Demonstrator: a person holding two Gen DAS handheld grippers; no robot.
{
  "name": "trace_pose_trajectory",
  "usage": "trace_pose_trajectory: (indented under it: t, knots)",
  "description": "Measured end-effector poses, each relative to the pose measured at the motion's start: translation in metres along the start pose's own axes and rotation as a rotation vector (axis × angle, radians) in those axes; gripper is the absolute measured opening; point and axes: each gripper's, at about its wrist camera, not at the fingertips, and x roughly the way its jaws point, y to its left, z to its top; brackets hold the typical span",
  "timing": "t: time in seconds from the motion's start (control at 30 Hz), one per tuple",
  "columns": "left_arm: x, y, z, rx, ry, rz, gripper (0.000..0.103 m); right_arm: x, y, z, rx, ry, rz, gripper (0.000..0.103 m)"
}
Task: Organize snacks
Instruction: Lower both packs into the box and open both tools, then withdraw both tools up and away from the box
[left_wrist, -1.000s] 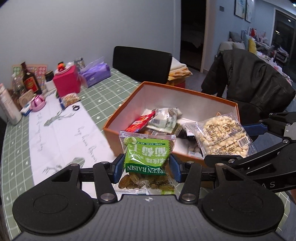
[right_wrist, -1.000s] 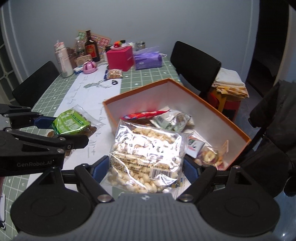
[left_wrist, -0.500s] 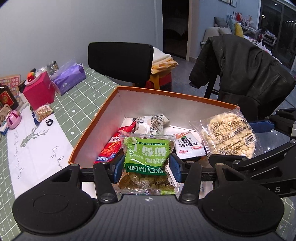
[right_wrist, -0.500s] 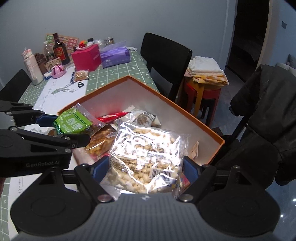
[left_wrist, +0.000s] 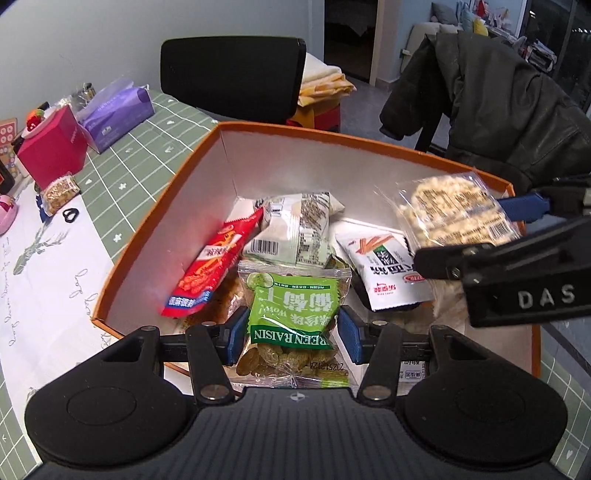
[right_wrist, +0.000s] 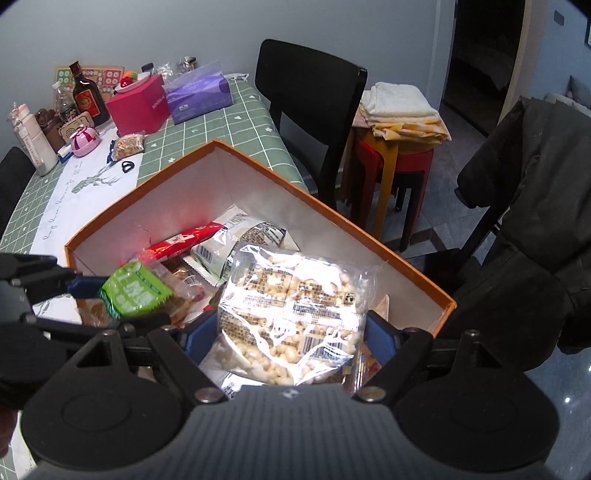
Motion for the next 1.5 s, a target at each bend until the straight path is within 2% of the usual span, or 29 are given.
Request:
trace_pose_trajectory:
  t: [0.3,0.5,0.63,1.07,1.3,1.43,1.5]
  knots:
    - [0.017,-0.003,-0.002,0.006,0.060,-0.002,0.059,0.028,0.008,0.001,-0.022,0.049,0.001,0.081]
    - [0.021,-0.007,-0.001,0.026,0.083,0.008,0.063,0.039,0.006,-0.003,-0.009,0.074,0.006,0.082]
    - [0.020,-0.007,0.000,0.003,0.086,0.007,0.067,0.038,0.006,-0.002,-0.007,0.077,0.007,0.083]
    - [-0.005,-0.007,-0.009,-0.064,0.041,0.002,0.073,0.011,-0.002,-0.002,0.038,0.034,0.001,0.087]
    - [-0.024,-0.009,-0.006,-0.119,0.023,0.009,0.086,-0.011,0.001,-0.007,0.028,0.015,-0.003,0.087]
    - [-0.035,-0.008,-0.003,-0.163,0.024,0.040,0.089,-0.028,0.005,-0.006,0.013,-0.003,-0.015,0.087]
    - [-0.043,-0.006,-0.003,-0.187,0.020,0.032,0.089,-0.039,0.005,-0.004,0.012,-0.019,-0.020,0.088]
